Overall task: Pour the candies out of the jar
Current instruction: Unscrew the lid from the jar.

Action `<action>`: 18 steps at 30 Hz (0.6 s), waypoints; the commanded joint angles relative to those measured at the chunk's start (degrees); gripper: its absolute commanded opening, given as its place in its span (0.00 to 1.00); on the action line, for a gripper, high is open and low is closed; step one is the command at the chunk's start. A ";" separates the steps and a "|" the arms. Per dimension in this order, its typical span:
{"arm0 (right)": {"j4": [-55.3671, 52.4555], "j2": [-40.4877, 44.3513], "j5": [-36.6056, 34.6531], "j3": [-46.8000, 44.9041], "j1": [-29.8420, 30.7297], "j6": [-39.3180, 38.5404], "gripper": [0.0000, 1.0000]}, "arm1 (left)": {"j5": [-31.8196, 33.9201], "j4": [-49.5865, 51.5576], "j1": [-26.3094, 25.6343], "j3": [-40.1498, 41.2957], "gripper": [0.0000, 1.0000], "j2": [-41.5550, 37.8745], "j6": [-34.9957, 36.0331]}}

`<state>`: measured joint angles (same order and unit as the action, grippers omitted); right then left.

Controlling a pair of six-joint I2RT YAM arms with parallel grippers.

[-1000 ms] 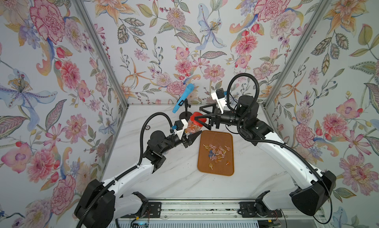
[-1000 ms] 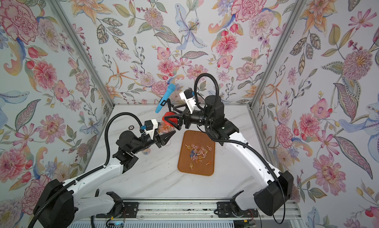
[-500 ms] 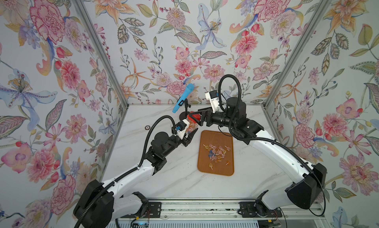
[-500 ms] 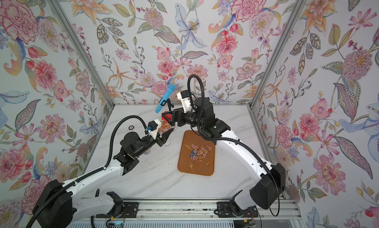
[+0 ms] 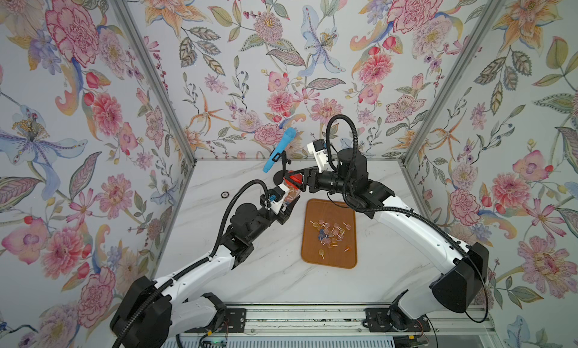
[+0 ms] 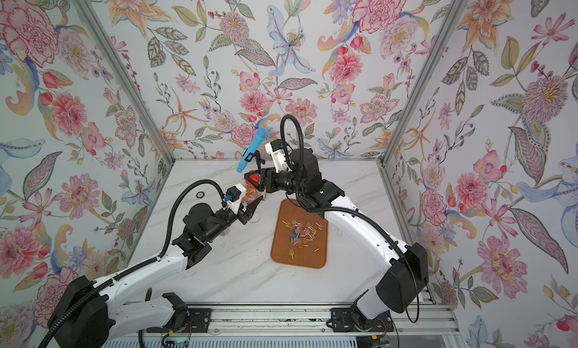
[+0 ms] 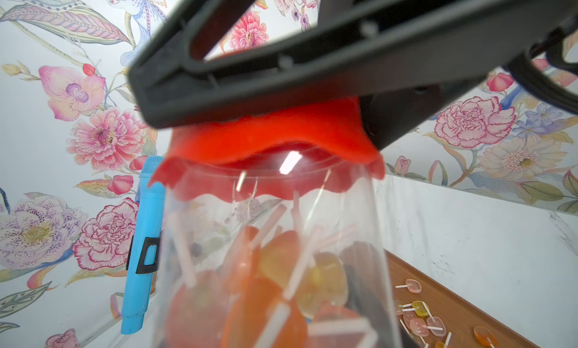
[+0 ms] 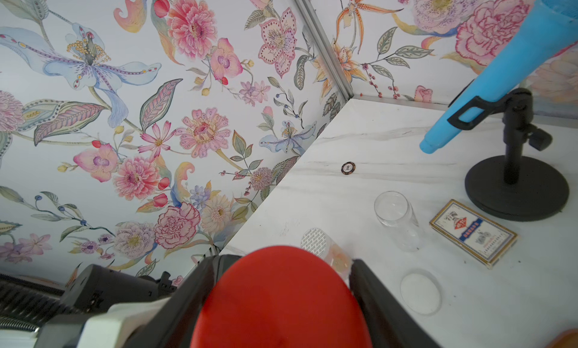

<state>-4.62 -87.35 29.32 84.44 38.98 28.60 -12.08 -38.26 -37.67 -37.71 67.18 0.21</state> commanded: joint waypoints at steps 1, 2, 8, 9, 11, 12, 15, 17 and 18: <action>7.34 0.95 14.51 -0.17 -1.40 -5.53 0.47 | -9.72 -4.15 0.39 0.02 0.00 -2.04 -2.43; 9.58 1.43 20.47 -0.85 -1.38 -6.97 0.47 | -13.02 -5.36 0.77 0.08 0.00 -2.11 -3.89; 4.58 2.74 35.88 0.37 -1.44 -16.59 0.41 | -25.55 -10.39 2.05 -0.80 0.00 -1.59 -10.69; 3.00 2.88 36.23 0.54 -1.43 -18.29 0.40 | -25.79 -10.15 2.09 -0.95 0.00 -1.47 -10.85; 2.77 3.19 35.41 0.08 -1.45 -19.02 0.40 | -24.84 -9.08 2.07 -1.30 0.00 -1.35 -10.56; 2.70 3.23 34.25 -0.09 -1.42 -18.91 0.41 | -23.90 -8.26 2.07 -1.45 0.00 -1.23 -10.26; 2.78 3.78 26.55 -0.71 -1.42 -17.38 0.61 | -21.19 -5.57 2.05 -2.19 0.00 -1.08 -8.73; 2.73 4.90 17.75 -1.55 -3.41 -15.52 0.82 | -17.78 -4.55 2.07 -1.75 0.00 -1.08 -7.84; 3.40 5.52 14.69 -2.24 -3.75 -14.78 0.87 | -16.27 -4.61 2.03 -1.35 0.00 -1.00 -7.32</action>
<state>-0.73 -84.29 50.24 83.37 35.44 12.97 -30.68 -43.59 -35.31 -37.91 66.00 -8.14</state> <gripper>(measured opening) 0.849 0.571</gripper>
